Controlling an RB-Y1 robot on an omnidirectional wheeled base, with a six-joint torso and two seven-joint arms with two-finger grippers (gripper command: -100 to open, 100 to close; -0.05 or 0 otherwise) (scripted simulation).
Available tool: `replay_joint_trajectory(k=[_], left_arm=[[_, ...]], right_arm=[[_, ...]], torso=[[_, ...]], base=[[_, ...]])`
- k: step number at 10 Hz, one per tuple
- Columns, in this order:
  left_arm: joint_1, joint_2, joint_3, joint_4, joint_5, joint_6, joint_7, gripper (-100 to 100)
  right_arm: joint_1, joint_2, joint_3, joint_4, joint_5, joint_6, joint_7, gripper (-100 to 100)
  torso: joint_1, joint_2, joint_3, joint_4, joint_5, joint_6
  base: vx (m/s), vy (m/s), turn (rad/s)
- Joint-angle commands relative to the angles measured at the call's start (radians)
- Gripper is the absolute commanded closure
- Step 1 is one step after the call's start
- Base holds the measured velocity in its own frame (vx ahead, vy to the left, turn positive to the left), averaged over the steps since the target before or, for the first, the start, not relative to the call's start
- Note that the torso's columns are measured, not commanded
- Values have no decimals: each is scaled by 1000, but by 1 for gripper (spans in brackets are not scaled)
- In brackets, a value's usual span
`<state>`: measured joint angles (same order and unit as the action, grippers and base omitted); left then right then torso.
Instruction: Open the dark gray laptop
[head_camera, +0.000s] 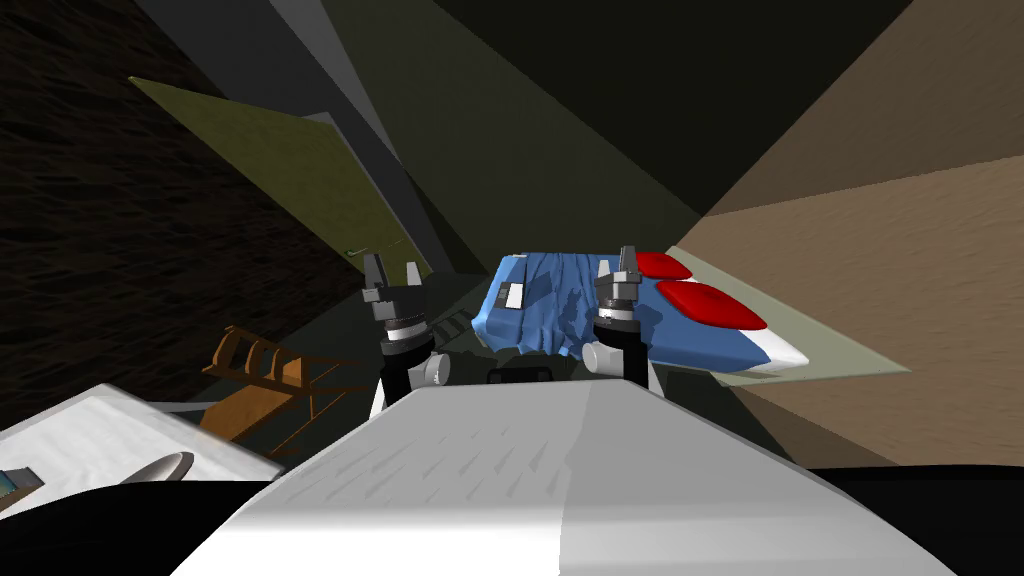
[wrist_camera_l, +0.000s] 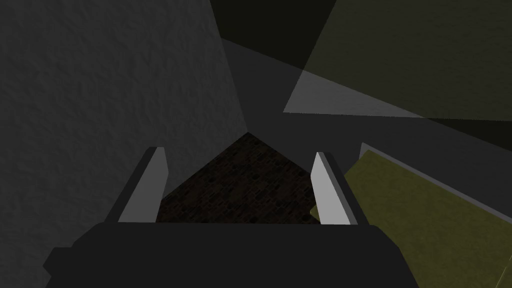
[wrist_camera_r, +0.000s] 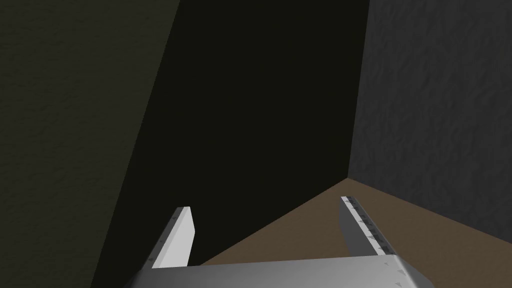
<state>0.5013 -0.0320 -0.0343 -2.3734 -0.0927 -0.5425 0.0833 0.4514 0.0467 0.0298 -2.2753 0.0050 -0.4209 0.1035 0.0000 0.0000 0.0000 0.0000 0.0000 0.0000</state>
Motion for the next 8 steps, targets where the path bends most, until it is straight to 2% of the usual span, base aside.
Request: replay_joint_trajectory(k=[1,8], left_arm=[[0,0,0,0,0,0,0,0],[0,0,0,0,0,0,0,0]], right_arm=[[0,0,0,0,0,0,0,0],[0,0,0,0,0,0,0,0]], torso=[[0,40,-82,41,0,0],[0,544,-1087,544,0,0]], base=[[0,0,0],[0,0,0]])
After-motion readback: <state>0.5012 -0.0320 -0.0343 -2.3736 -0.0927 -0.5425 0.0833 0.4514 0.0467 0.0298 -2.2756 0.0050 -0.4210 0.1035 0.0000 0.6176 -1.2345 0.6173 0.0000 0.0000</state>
